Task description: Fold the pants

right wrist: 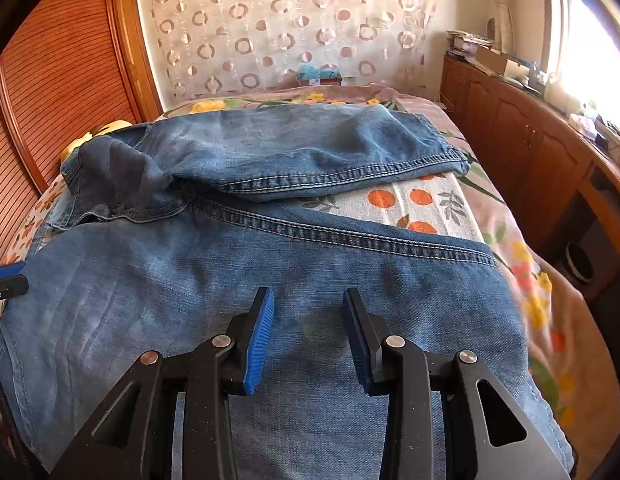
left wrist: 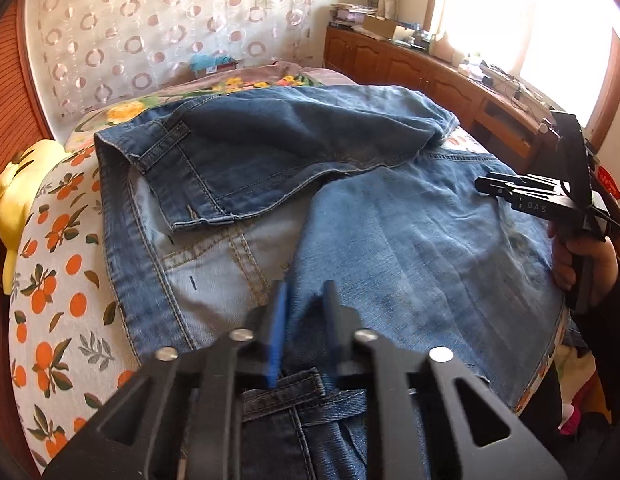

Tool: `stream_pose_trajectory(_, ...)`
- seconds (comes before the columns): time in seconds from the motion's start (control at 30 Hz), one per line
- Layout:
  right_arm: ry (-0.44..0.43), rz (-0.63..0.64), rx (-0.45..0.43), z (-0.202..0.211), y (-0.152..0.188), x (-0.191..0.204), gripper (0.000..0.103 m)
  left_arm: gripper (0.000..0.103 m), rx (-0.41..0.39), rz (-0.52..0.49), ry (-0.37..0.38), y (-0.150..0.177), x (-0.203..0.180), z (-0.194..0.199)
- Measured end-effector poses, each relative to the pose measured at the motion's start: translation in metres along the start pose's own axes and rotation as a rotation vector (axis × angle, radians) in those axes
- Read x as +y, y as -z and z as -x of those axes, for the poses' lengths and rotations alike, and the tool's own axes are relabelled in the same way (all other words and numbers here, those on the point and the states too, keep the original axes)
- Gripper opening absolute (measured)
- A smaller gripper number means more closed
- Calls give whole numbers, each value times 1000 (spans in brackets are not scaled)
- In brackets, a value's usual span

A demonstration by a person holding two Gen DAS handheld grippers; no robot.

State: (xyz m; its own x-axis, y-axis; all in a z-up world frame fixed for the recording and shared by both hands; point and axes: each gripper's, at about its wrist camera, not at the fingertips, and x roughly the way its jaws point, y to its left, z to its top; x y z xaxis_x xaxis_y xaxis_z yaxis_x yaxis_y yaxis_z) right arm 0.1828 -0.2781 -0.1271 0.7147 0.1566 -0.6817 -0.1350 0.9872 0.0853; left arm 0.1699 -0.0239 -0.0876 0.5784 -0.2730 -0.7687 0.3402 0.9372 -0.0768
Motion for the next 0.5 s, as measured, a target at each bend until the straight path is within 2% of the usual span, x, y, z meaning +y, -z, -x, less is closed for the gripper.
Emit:
stream_pose_trajectory(0.2,15,-8,0,-2,-1,-2,37,6,-49,-3,54,-1,-20,26)
stream_pose_trajectory(0.4,21,-5,-1,-3,0,1,37,5,-14,-34,113,13,-50,22)
stream_pose_trajectory(0.5,20,-6,-1,-4,0,-3,37,5,4,-42,91,20,-55,15)
